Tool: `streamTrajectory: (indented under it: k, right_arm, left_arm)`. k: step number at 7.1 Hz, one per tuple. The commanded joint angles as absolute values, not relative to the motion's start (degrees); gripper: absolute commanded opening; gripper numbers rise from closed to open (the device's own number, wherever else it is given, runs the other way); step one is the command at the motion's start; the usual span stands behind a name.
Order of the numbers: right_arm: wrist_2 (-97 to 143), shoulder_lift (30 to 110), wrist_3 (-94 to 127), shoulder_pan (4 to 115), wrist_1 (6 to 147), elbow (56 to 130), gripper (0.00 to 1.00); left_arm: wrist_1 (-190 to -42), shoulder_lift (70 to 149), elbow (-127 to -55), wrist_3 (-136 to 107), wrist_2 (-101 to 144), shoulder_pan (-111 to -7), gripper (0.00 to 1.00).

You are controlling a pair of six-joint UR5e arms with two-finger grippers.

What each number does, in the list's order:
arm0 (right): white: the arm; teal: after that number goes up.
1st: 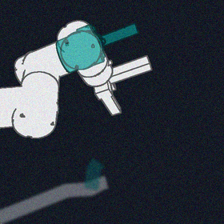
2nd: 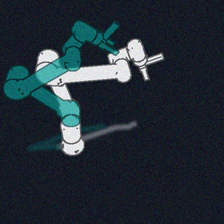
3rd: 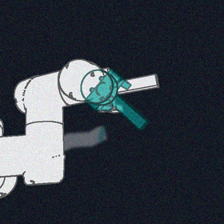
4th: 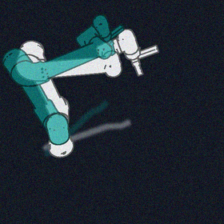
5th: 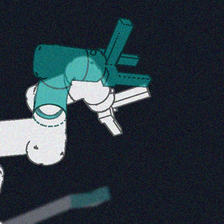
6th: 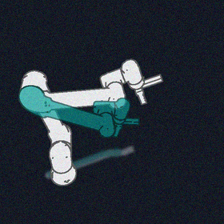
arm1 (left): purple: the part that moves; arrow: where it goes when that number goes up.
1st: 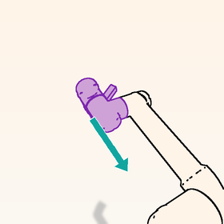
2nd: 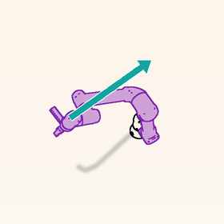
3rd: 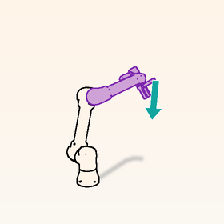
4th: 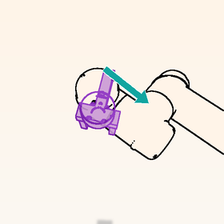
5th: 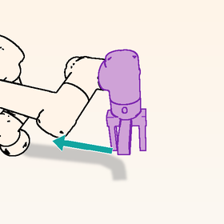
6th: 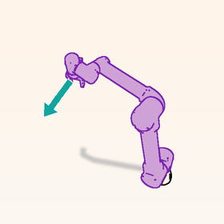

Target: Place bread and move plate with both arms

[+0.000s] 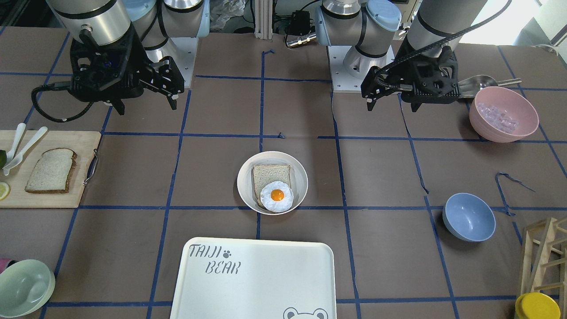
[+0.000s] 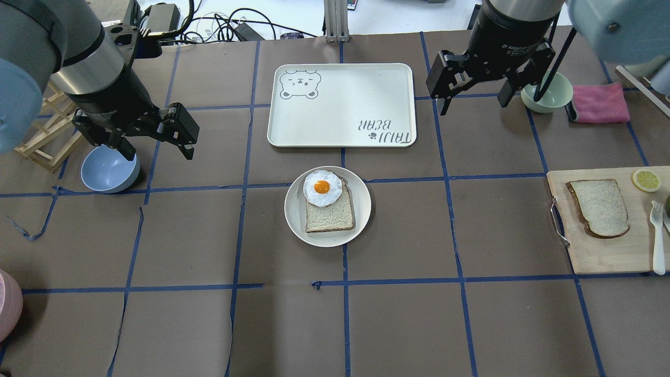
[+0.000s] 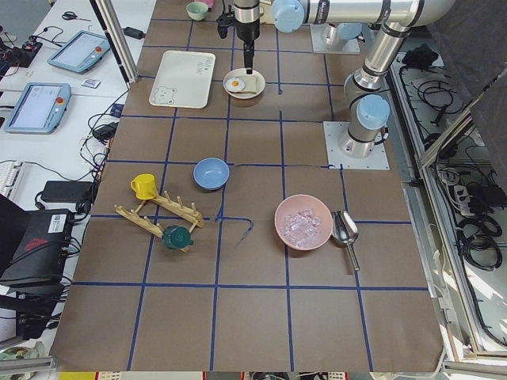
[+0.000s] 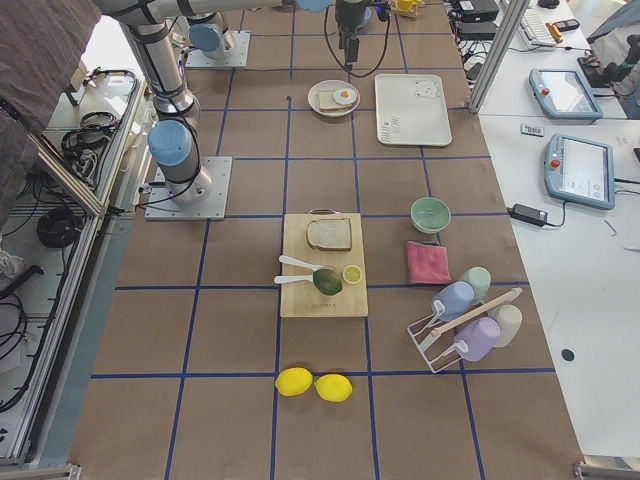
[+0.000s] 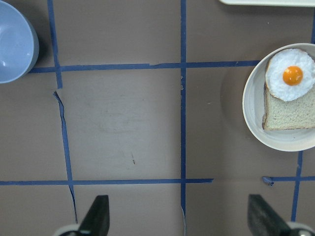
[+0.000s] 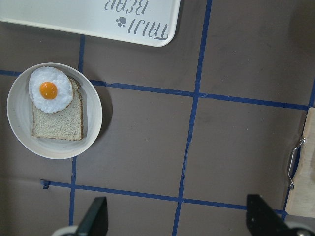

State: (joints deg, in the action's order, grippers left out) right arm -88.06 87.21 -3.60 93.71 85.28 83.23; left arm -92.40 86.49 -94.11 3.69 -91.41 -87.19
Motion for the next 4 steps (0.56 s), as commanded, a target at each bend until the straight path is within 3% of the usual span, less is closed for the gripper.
streamTrajectory:
  k: [1, 4]
  right_arm:
    - [-88.07, 87.19, -3.52, 93.69, 85.34, 83.41, 1.00]
    - [-88.15, 87.19, -3.43, 93.60, 84.65, 83.41, 1.00]
  left_arm:
    - [-92.29, 86.31, -94.39, 3.69, -91.41, -87.19, 1.00]
    - [-92.29, 86.31, -94.57, 3.78, -91.41, -87.19, 1.00]
